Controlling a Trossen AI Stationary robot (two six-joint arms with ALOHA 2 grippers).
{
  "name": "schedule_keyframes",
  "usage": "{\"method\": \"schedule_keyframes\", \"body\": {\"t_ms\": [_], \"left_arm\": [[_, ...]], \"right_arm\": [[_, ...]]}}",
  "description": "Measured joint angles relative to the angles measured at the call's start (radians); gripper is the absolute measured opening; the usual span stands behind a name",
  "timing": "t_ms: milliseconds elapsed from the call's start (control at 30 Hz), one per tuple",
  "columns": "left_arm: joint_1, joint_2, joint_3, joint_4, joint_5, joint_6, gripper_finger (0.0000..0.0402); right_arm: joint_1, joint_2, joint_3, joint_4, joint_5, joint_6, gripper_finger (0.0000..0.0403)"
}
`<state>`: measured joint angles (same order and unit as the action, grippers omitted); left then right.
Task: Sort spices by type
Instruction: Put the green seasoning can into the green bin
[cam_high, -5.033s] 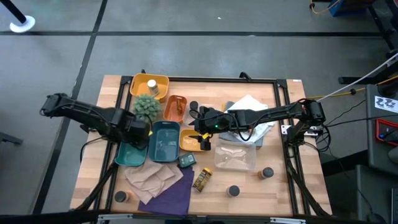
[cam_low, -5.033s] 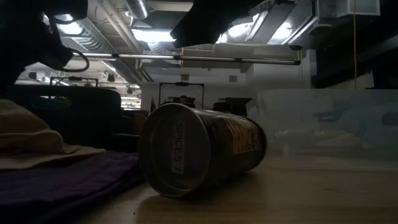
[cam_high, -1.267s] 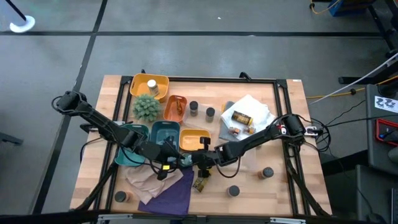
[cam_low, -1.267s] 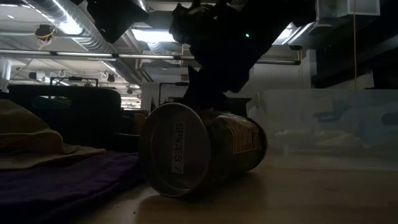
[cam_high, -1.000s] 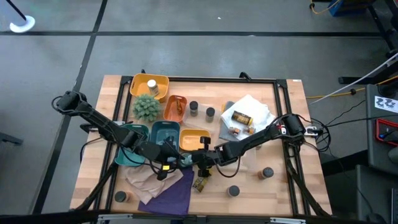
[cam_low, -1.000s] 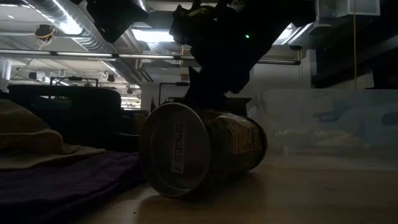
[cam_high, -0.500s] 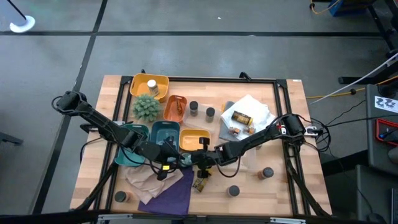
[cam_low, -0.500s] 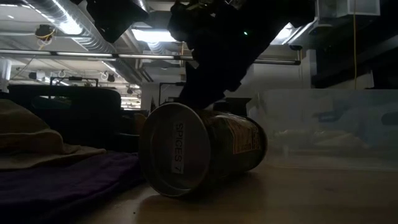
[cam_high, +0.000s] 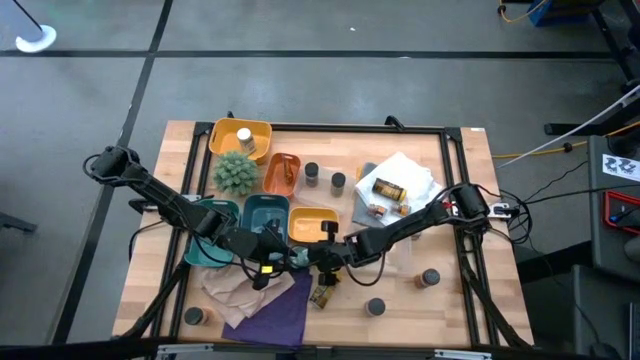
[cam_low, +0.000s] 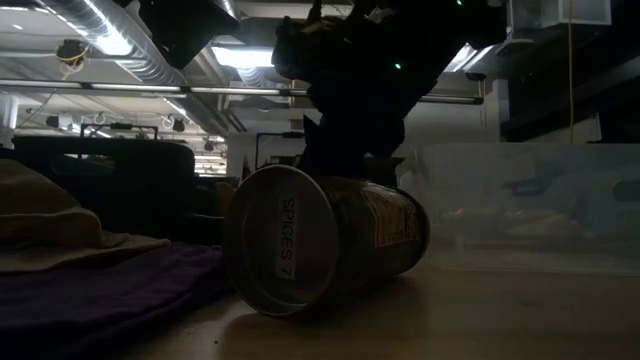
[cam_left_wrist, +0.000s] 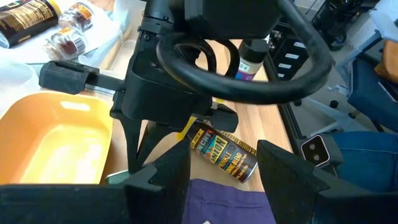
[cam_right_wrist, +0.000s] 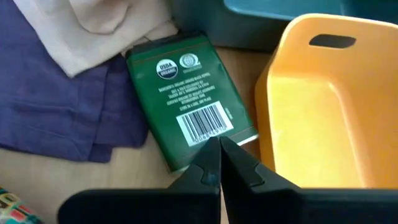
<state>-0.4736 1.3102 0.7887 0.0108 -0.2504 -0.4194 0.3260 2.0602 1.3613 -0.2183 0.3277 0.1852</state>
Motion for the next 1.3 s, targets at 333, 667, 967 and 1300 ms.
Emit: {"method": "schedule_keyframes", "body": {"t_ms": [333,667,967,1300], "left_arm": [[-0.002,0.0,0.0,0.0,0.0,0.0,0.0169],[-0.028,0.0,0.0,0.001,0.001,0.0,0.0169],[-0.031,0.0,0.0,0.0,0.001,-0.004,0.0169],[-0.028,0.0,0.0,0.003,0.003,0.098,0.0169]], "right_arm": [[0.0,0.0,0.003,-0.056,0.009,0.019,0.0001],[-0.001,0.004,0.0,-0.124,-0.035,0.032,0.0001],[0.0,0.006,-0.002,-0.126,-0.034,0.031,0.0006],[0.0,-0.009,0.047,-0.18,-0.033,0.016,0.0004]]}}
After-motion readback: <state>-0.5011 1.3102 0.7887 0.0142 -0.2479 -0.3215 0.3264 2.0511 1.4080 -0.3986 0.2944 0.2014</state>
